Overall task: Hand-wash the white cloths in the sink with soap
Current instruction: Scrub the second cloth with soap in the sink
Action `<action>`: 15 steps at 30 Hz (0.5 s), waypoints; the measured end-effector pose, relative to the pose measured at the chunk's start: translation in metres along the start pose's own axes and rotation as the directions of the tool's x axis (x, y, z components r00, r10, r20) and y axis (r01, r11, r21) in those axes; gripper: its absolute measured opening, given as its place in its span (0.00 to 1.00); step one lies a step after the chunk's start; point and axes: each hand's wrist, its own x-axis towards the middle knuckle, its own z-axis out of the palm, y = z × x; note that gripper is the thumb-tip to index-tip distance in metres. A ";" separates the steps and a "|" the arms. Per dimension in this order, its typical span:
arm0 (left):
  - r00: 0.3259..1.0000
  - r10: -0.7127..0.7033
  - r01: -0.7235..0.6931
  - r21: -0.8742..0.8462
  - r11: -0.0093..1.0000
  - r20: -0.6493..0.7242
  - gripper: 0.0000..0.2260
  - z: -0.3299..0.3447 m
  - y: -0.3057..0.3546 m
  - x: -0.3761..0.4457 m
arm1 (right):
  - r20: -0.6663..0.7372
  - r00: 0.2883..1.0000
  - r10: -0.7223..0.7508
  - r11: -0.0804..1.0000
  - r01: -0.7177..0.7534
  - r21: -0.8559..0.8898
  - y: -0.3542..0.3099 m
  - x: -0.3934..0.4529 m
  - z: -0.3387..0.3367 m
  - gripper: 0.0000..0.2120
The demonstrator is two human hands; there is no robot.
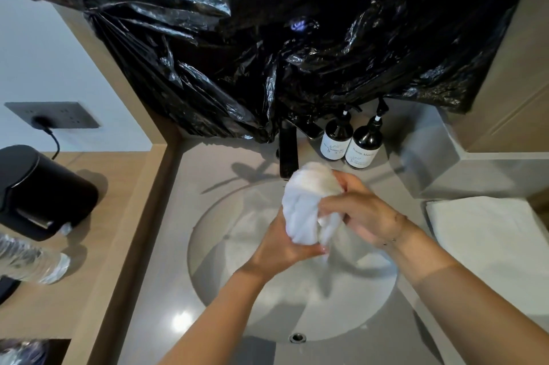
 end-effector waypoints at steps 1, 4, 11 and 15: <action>0.998 0.020 -0.020 0.008 1.000 -0.051 0.33 -0.001 0.003 0.000 | -0.021 1.000 -0.019 0.998 0.020 0.056 0.000 -0.001 -0.001 0.20; 0.996 0.064 -0.061 0.047 0.997 -0.069 0.22 -0.010 0.007 0.001 | -0.066 0.997 -0.031 0.980 0.044 0.196 0.004 -0.004 -0.010 0.24; 0.993 -0.117 0.116 0.522 0.845 -0.032 0.20 -0.031 -0.023 0.006 | -0.188 0.973 0.134 0.990 -0.124 0.064 0.078 -0.006 -0.037 0.15; 0.972 -0.234 0.126 0.807 0.578 0.016 0.25 -0.029 -0.064 0.016 | -0.232 0.929 0.289 0.906 -0.344 -0.249 0.147 0.006 -0.042 0.12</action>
